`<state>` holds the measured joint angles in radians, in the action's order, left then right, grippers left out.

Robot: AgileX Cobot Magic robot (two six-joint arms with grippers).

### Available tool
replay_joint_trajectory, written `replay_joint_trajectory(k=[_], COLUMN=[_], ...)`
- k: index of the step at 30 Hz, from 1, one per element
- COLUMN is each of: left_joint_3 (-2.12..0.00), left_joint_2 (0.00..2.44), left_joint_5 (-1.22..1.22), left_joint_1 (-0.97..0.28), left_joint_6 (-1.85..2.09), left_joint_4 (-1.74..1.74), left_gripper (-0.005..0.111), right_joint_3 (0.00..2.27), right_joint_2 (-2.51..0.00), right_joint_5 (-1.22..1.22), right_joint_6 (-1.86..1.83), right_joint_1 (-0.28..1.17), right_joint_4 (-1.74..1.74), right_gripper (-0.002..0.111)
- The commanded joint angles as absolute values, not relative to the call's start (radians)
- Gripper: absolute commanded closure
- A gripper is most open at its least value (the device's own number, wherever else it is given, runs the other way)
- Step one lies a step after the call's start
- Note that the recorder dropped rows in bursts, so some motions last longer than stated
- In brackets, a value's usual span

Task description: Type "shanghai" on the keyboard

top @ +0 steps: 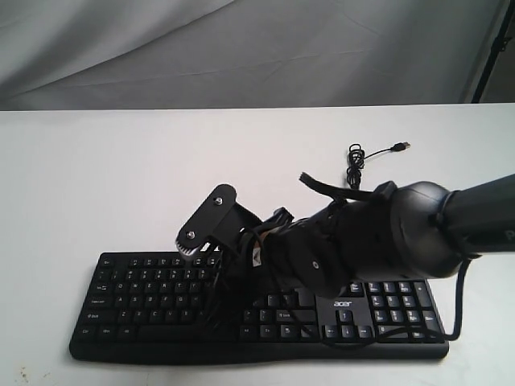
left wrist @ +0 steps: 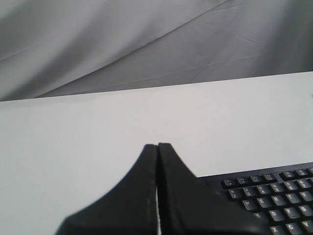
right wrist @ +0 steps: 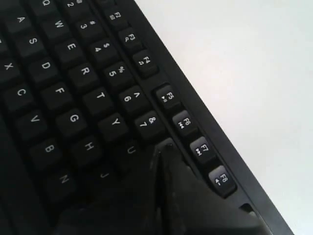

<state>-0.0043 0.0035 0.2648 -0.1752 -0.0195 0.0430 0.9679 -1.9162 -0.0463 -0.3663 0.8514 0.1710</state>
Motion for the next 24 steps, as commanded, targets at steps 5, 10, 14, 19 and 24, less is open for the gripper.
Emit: replay_joint_trajectory(k=[5,10,14,19,24], left_joint_3=[0.000,0.000,0.000,0.000,0.000], left_joint_2=[0.000,0.000,0.000,0.000,0.000], left_joint_5=[0.259,0.259,0.259,0.259,0.259], left_joint_1=[-0.179,-0.179,-0.179,-0.179,-0.179], left_joint_6=[-0.022,-0.022,-0.022,-0.022,-0.022], left_joint_4=[0.048,0.048,0.048,0.048,0.048], left_gripper=[0.107,0.107,0.107,0.107,0.107], right_joint_3=[0.963,0.963,0.963,0.963,0.928], right_joint_2=[-1.950,-1.953,-1.943,-1.858,-1.685], right_joint_5=[-0.029,-0.035,-0.035,-0.047,-0.090], right_joint_6=[-0.373,-0.373,-0.373,-0.380,-0.386], right_joint_1=[0.860,0.860,0.860,0.854,0.830], right_joint_4=[0.190,0.193,0.193,0.193,0.193], right_gripper=[0.108,0.108,0.108,0.108,0.108])
